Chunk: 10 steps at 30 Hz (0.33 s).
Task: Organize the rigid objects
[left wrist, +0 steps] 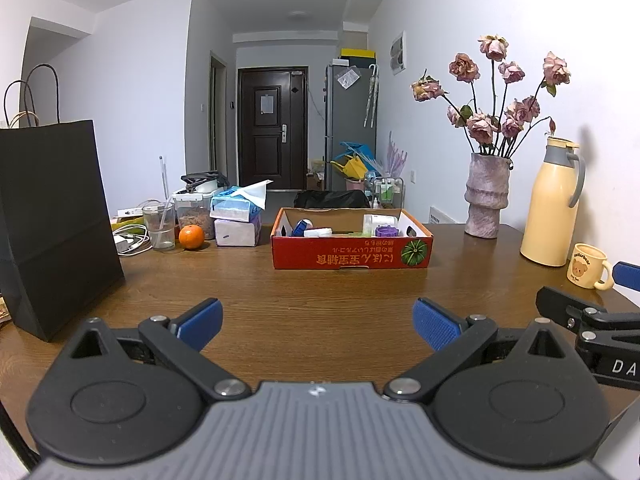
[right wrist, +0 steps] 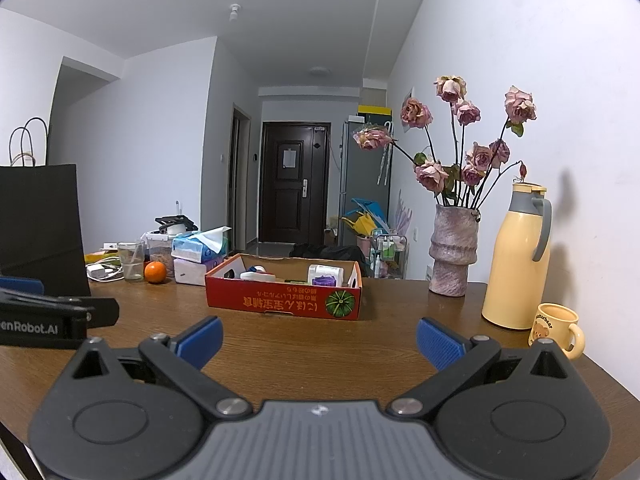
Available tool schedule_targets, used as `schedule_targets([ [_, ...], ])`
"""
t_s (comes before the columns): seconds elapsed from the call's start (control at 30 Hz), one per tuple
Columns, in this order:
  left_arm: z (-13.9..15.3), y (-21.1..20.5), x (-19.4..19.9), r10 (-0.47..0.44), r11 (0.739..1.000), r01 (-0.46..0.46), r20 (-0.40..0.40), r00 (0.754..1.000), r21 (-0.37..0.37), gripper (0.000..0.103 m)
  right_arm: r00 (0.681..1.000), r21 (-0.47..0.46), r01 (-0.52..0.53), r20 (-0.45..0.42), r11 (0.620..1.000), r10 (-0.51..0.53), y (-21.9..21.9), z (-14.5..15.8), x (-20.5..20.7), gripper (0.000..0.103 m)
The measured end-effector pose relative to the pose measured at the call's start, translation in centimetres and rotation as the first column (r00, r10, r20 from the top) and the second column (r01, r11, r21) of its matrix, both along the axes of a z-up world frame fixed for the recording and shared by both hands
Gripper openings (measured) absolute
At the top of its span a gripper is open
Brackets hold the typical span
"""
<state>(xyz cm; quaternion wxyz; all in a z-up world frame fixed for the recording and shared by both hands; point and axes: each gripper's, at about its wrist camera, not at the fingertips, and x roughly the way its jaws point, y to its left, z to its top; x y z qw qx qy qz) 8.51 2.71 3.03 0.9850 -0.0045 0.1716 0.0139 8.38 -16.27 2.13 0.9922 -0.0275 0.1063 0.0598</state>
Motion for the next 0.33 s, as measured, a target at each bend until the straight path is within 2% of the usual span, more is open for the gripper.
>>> schedule_targets([
  [0.33,-0.19,-0.07,0.89,-0.006,1.000,0.006,-0.008,1.000,0.000,0.103,1.000,0.000,0.001,-0.010,1.000,-0.001,-0.23,-0.10,0.89,0.103],
])
